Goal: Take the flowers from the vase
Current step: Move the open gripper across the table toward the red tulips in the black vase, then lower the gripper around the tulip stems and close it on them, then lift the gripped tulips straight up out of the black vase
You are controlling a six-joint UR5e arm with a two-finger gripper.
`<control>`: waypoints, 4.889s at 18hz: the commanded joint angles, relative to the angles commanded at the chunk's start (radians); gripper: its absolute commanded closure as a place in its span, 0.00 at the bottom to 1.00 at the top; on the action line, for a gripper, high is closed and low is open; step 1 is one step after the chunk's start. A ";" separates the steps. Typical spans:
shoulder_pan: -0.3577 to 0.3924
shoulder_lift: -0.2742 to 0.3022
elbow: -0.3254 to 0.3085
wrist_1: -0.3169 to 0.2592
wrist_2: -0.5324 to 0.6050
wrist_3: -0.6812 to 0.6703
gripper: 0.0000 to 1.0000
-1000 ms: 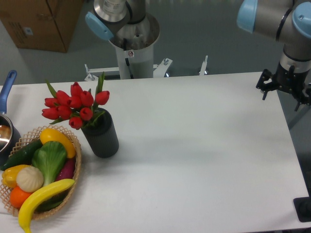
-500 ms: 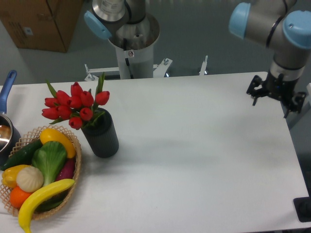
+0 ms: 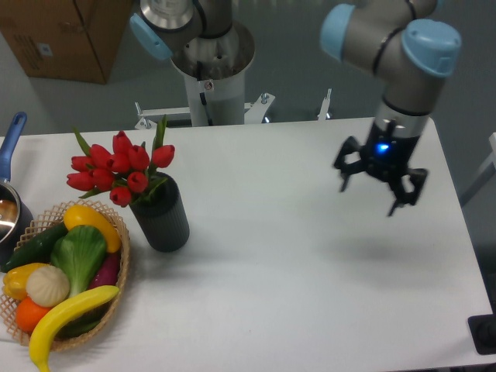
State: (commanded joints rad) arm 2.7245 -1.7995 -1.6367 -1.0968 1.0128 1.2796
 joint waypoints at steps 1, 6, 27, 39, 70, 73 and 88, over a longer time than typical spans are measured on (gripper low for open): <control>-0.024 0.011 -0.014 0.005 -0.058 -0.003 0.00; -0.026 0.104 -0.168 0.094 -0.184 -0.009 0.00; -0.143 0.315 -0.508 0.106 -0.448 0.026 0.00; -0.232 0.124 -0.489 0.259 -0.558 0.035 0.00; -0.161 0.285 -0.256 0.253 -0.800 -0.451 1.00; -0.140 0.284 -0.213 0.253 -0.812 -0.505 1.00; 0.021 0.279 -0.164 0.258 -0.852 -0.563 1.00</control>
State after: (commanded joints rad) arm 2.7457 -1.5201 -1.8009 -0.8391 0.1610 0.7163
